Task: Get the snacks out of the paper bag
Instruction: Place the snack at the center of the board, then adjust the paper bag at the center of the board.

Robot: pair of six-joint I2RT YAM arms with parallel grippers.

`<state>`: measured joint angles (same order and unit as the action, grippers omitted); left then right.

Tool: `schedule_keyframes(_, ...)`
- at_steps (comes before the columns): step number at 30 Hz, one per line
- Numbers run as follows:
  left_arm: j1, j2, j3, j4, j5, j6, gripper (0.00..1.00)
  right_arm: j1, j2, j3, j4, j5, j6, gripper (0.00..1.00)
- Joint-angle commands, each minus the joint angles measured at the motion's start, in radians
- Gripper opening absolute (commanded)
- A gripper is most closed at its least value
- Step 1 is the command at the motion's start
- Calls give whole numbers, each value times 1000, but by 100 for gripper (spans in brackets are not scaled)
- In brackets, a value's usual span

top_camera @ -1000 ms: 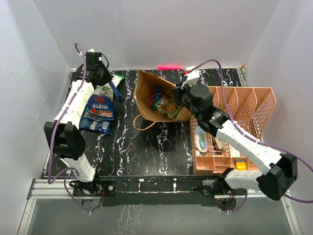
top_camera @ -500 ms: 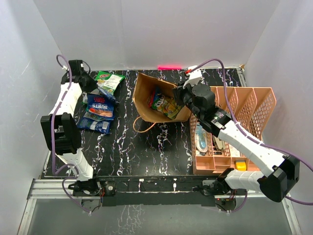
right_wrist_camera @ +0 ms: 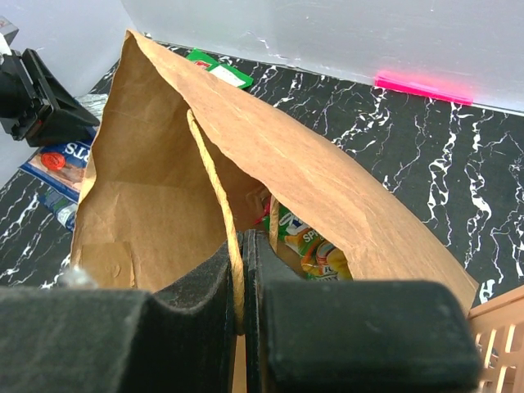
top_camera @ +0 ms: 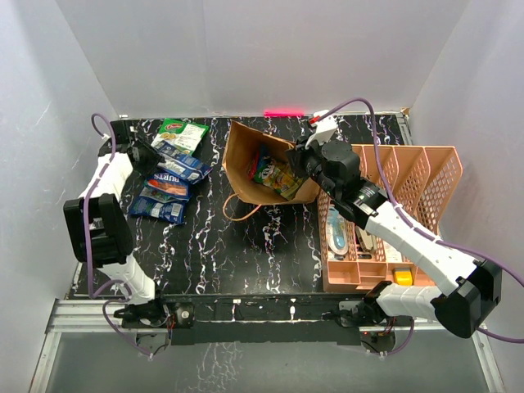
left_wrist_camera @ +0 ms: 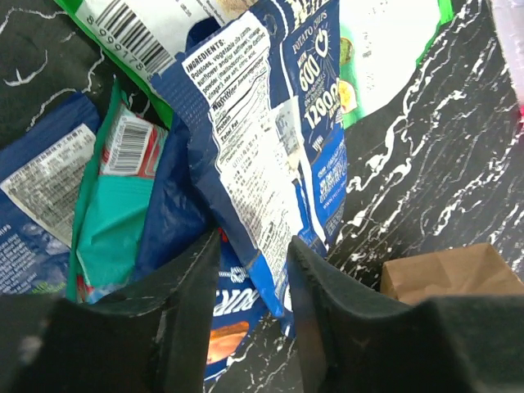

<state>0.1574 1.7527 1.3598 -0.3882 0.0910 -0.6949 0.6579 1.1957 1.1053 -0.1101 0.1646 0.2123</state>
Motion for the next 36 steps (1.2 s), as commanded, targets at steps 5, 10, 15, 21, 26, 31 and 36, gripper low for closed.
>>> schedule_keyframes(5, 5, -174, -68, 42, 85, -4, 55, -7, -20, 58, 19, -26, 13, 8)
schedule_keyframes(10, 5, -229, -95, 51, 161, -11, 62, -6, -22, 69, 13, -46, 22, 8)
schedule_keyframes(15, 4, -301, -145, 74, 279, -30, 78, -6, -26, 80, 13, -116, 42, 8)
schedule_keyframes(21, -11, -378, -159, 40, 327, -2, 83, -7, -17, 75, 59, -330, 87, 8)
schedule_keyframes(26, -45, -445, -151, -10, 335, 36, 85, -7, 43, 78, 89, -599, 154, 8)
schedule_keyframes(31, -89, -497, -157, -39, 329, 69, 87, 3, 123, 53, 197, -915, 285, 8)
schedule_keyframes(36, -150, -558, -185, -84, 298, 98, 87, 23, 157, 8, 270, -917, 359, 8)
